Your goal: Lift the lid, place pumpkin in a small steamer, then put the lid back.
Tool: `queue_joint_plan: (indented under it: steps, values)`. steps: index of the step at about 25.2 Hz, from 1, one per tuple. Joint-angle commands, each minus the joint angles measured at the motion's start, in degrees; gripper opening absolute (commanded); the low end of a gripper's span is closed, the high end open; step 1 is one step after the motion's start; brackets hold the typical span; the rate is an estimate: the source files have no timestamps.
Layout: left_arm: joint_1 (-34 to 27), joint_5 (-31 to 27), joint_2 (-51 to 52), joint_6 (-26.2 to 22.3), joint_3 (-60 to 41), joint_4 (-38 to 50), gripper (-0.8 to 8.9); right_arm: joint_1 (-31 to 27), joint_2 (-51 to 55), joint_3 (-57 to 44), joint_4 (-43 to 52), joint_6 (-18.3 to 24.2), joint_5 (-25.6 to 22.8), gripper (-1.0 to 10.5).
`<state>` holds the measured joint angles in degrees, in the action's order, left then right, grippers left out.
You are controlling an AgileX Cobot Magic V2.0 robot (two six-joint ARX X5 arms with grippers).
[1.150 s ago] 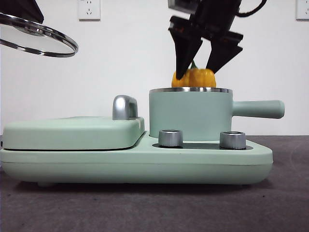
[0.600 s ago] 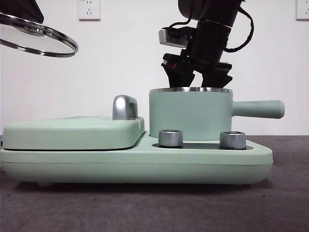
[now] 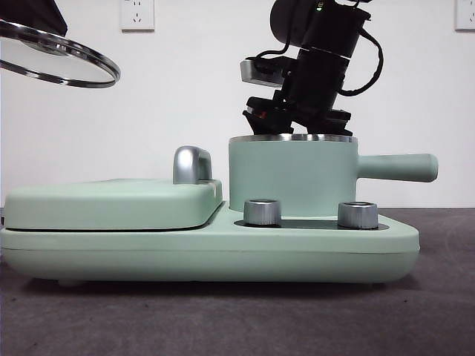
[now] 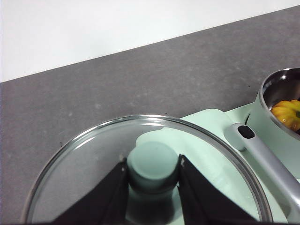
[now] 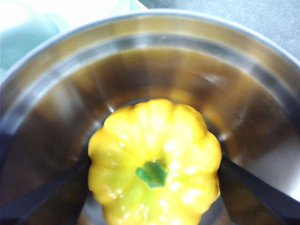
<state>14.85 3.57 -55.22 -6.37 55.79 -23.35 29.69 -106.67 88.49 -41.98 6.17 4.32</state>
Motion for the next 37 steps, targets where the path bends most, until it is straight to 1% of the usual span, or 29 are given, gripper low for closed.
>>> queue_joint_plan:
  steps: [1,5,9,11,14,19,21,25,29,31,37]
  values:
    - [0.1,0.2,-0.2,0.0,0.9,1.9,0.10,0.5,-1.5,1.6,-0.4,0.5,0.2,4.7]
    - [0.1,0.3,-0.2,0.0,0.9,1.6,0.10,0.5,-0.9,4.0,-2.8,0.7,0.2,4.7]
    - [0.1,0.2,-0.2,0.0,0.9,0.2,0.10,0.7,4.3,4.8,-4.5,-1.0,0.2,4.5]
    - [0.1,0.2,-0.2,0.0,0.9,-0.5,0.10,0.7,7.5,3.5,-3.4,-1.0,0.2,4.0]
    - [0.1,0.2,-0.2,0.0,0.9,-0.9,0.10,0.7,14.2,-3.6,1.4,-1.3,0.1,3.9]
    - [0.1,0.3,-0.2,0.0,0.9,-0.9,0.10,0.7,29.5,-22.2,12.2,-4.3,0.1,3.9]
    - [0.1,0.6,-0.2,0.0,0.9,-1.1,0.10,0.7,36.3,-28.7,14.5,-6.1,-1.2,3.9]
    - [0.6,4.5,-0.2,0.0,0.9,-1.1,0.10,0.7,46.8,-36.6,14.5,-7.5,-5.0,3.9]
    - [1.8,5.1,-0.3,0.0,0.9,-1.0,0.10,0.4,55.4,-41.8,13.2,-7.9,-8.7,3.9]
    - [2.4,5.1,-0.3,0.0,0.9,-1.0,0.10,0.4,59.3,-43.5,11.4,-7.9,-10.5,3.8]
    - [4.9,6.7,-0.6,0.0,0.9,-0.2,0.10,0.4,69.0,-45.8,3.7,-8.9,-13.1,3.8]
